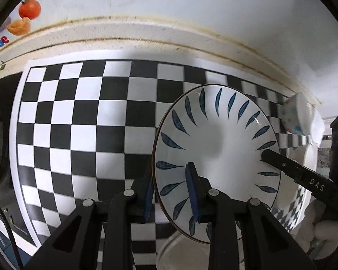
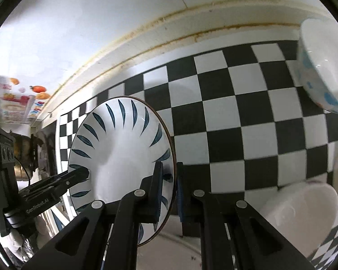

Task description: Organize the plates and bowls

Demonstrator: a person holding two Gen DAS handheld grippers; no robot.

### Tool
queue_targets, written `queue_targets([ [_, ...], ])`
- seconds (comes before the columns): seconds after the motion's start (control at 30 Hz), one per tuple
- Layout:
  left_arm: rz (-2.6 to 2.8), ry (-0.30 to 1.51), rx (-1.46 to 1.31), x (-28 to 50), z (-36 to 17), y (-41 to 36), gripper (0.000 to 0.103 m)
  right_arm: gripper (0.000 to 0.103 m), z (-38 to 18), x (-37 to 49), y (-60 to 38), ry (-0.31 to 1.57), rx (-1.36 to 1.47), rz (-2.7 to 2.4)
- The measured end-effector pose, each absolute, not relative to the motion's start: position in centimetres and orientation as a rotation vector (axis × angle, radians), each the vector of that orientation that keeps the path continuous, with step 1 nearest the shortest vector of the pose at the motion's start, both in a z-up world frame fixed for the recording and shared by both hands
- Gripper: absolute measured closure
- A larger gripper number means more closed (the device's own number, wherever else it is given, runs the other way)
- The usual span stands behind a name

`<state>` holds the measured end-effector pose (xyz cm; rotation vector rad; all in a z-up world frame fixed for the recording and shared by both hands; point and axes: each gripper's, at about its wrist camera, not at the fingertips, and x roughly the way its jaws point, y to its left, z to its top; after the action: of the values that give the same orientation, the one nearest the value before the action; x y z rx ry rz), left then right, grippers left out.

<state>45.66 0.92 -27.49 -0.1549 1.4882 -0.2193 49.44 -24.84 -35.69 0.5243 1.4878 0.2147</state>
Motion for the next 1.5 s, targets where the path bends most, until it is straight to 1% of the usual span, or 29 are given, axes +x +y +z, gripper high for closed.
queue_targets([
  [0.4, -0.276, 1.435, -0.120, 39.4, -22.7, -0.5, 0.079, 0.090, -29.1, 42.5, -26.6, 1.404, 0.507, 0.244],
  [0.63, -0.284, 1.443, -0.065, 35.6, -22.5, -1.6, 0.079, 0.091, -27.9, 37.6, -27.3, 1.407, 0.503, 0.256],
  [0.77, -0.287, 1.477, -0.056, 33.8, -23.8, -2.1, 0.079, 0.090, -28.4, 35.3, -27.8, 1.424, 0.506, 0.258],
  [1.13, -0.261, 1.578, -0.009, 29.9, -28.5, -2.3, 0.079, 0.091, -32.4, 30.6, -27.9, 1.510, 0.512, 0.263],
  [1.5, -0.216, 1.609, 0.006, 29.1, -30.7, -2.5, 0.079, 0.091, -34.9, 29.8, -27.0, 1.562, 0.476, 0.274],
])
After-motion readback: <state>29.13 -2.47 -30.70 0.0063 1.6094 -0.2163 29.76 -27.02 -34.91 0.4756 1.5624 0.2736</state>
